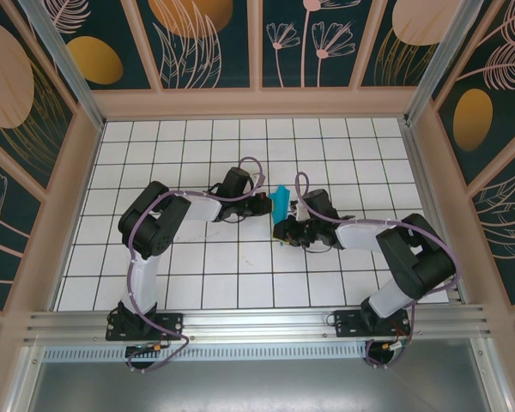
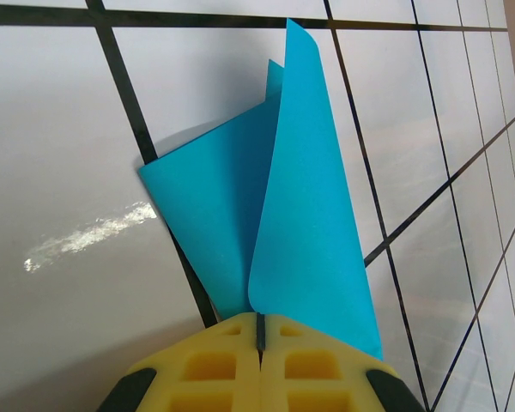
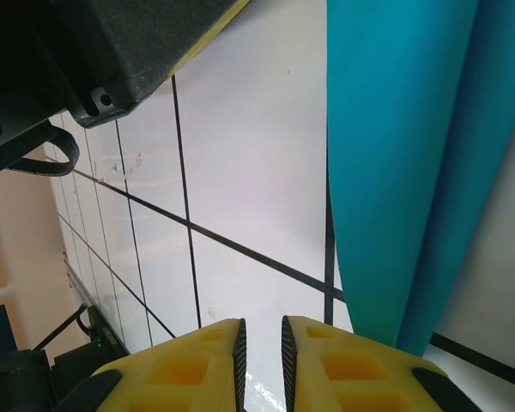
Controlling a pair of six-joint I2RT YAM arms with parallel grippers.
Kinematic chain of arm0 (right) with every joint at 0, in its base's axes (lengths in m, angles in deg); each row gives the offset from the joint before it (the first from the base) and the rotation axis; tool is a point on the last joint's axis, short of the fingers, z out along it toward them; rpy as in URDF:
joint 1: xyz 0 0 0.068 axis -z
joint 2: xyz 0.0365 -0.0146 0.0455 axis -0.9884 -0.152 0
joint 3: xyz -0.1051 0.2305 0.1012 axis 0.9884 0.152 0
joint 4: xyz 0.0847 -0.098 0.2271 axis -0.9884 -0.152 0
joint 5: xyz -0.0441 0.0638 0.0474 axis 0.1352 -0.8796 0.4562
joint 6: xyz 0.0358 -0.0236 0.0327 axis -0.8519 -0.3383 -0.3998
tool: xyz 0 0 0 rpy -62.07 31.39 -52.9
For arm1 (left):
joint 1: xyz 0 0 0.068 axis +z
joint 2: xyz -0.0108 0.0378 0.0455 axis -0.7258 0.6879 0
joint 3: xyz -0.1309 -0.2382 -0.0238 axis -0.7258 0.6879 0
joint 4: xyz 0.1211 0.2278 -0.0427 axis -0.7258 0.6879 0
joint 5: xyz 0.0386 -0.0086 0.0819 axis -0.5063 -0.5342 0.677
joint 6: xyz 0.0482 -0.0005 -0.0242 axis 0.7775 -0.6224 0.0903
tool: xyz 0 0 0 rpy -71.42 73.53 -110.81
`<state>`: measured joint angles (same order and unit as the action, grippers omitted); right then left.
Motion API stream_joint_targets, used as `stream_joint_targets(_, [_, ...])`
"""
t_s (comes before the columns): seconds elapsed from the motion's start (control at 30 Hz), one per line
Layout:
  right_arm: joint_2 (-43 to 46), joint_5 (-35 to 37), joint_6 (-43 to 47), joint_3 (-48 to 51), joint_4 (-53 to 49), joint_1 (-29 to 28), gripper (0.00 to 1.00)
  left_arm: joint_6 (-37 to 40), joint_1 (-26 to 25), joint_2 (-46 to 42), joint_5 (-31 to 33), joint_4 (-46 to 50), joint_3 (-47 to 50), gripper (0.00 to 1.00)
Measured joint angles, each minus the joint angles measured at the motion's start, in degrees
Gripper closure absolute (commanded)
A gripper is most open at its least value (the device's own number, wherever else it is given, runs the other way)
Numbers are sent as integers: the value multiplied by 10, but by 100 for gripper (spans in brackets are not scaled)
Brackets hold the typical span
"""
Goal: Fold a paper plane with a square sheet of paper (fold left side to right side)
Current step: Fold the wing for the fifth time at the center of the table.
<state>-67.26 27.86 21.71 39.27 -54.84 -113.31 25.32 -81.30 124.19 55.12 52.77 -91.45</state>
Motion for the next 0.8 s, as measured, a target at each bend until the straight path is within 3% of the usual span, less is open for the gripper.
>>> stream_joint_targets(0.8, [-37,17,4,-1,-5,-8,79,0,0,4,0,23,-14,100])
